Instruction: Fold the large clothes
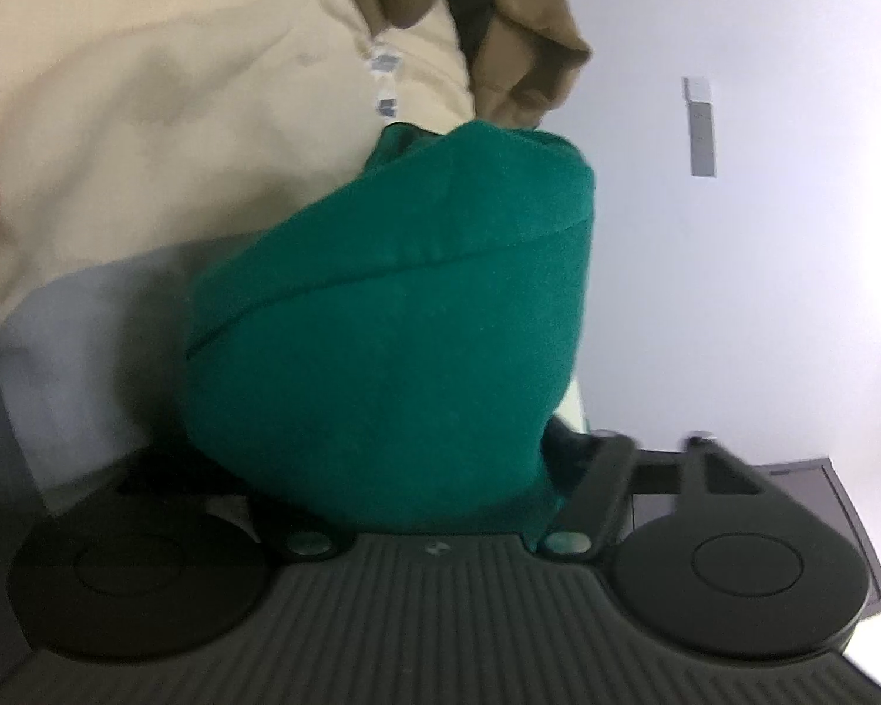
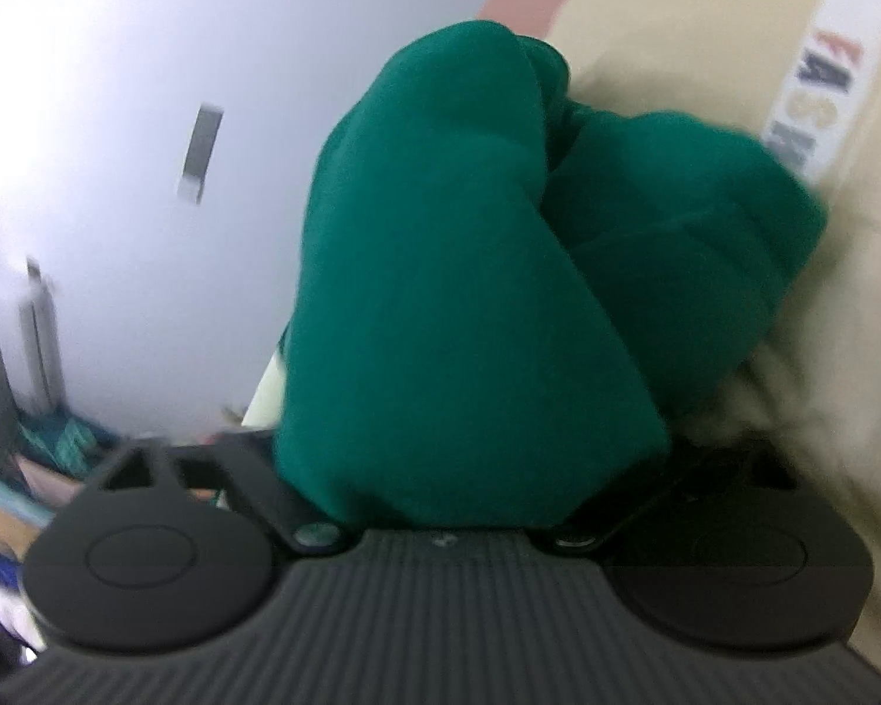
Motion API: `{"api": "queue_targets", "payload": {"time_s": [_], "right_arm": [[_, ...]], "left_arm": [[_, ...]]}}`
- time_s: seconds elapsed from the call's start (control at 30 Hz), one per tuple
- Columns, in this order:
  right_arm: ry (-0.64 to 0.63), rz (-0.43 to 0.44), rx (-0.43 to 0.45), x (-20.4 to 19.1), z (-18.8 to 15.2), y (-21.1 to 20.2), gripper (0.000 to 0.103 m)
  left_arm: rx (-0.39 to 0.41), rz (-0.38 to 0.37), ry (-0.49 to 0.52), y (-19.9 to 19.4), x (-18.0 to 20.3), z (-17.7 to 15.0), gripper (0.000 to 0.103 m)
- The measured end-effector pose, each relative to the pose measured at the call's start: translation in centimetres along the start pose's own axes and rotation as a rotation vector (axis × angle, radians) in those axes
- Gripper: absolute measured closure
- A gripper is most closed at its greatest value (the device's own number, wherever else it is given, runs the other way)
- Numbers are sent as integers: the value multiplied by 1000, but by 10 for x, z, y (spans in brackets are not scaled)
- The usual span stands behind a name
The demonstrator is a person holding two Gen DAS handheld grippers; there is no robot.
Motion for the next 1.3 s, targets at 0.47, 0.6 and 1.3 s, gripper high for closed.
{"api": "queue_targets", "payload": {"time_s": [0.47,0.6,1.3], "right_arm": [[-277,38,-61,-51,8,-67,67],[-338,54,-46,-69,18,-102,68],[-376,114,250,-82,191,-284,69]], "left_arm": [[-26,-39,358,-40,76,-12,61],[-38,-80,417,-49,109,-28,61],[-180,-256,654,21,333,-199,60]]}}
Point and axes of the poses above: each gripper's, at about its wrist camera, not at the fingertips, and y roughly the way its jaws point, x to its right, z to its top, the point moved 7 cm from there along y, roughly the way its jaws point, and after that the axes turned 14 degrees about y, right-handed, at the moved point
